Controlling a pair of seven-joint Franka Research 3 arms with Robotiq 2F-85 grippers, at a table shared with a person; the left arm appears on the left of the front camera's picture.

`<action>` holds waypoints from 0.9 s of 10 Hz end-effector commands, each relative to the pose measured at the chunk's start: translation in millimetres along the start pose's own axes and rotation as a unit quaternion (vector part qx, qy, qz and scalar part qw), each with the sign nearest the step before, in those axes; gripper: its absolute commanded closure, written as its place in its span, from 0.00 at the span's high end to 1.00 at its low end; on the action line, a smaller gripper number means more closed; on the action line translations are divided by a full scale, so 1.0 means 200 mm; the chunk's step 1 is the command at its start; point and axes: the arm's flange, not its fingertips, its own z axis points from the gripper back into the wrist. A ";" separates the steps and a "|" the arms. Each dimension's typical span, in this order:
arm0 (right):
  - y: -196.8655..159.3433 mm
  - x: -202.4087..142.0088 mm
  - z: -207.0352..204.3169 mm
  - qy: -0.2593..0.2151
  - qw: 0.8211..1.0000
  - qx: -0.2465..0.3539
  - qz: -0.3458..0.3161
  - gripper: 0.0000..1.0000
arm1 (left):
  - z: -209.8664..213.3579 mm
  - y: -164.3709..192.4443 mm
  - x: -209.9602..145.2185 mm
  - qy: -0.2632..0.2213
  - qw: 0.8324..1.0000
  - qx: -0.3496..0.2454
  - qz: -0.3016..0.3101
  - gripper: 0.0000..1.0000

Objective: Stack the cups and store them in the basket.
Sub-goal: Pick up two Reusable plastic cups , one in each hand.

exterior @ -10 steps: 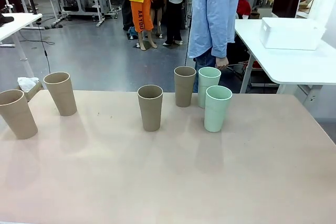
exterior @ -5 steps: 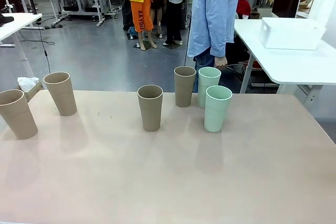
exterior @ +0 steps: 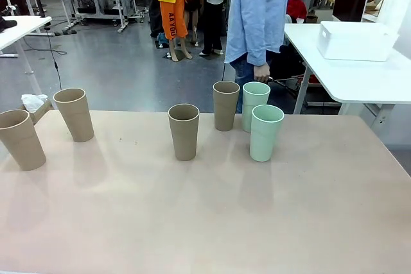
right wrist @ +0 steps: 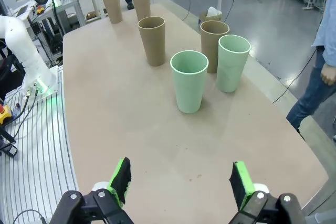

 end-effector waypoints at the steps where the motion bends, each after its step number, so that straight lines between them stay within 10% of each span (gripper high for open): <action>1: -0.01 0.00 0.00 -0.014 1.000 0.001 0.012 1.00 | 0.01 0.00 0.00 -0.006 1.000 0.000 -0.006 1.00; 9: -0.01 0.00 0.00 -0.014 1.000 0.001 0.012 1.00 | 0.01 0.00 0.00 -0.006 1.000 0.000 -0.006 1.00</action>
